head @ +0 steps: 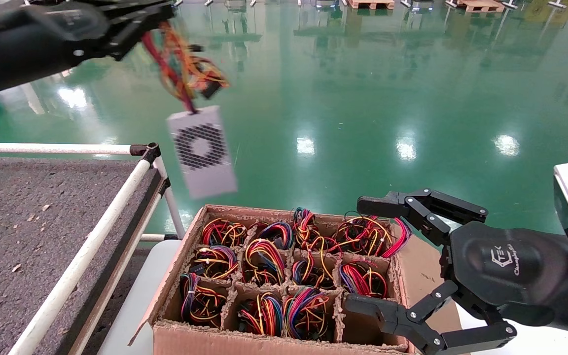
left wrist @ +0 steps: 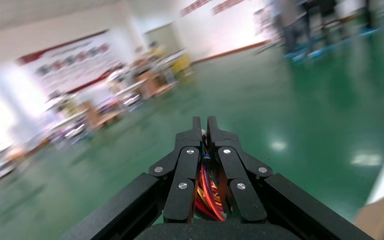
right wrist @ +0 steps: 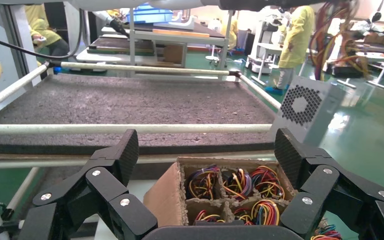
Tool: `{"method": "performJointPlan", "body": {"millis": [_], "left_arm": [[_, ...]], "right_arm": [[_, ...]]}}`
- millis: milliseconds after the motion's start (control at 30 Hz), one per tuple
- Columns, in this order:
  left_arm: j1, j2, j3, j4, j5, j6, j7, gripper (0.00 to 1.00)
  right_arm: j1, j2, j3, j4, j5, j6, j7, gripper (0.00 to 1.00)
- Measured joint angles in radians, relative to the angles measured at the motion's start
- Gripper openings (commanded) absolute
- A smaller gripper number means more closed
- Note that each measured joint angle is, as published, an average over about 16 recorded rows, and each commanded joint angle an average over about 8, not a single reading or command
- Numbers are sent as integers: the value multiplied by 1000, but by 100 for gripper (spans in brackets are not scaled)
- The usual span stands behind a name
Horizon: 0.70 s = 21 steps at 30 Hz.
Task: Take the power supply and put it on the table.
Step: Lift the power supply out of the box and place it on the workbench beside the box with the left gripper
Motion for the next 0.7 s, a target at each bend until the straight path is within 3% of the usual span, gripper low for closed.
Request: {"method": "performJointPlan", "body": {"millis": [700], "left_arm": [[46,-106,46,47,57,-379,9,0]], "right_arm": [[0,0,0,0,0,0,0,100]]}}
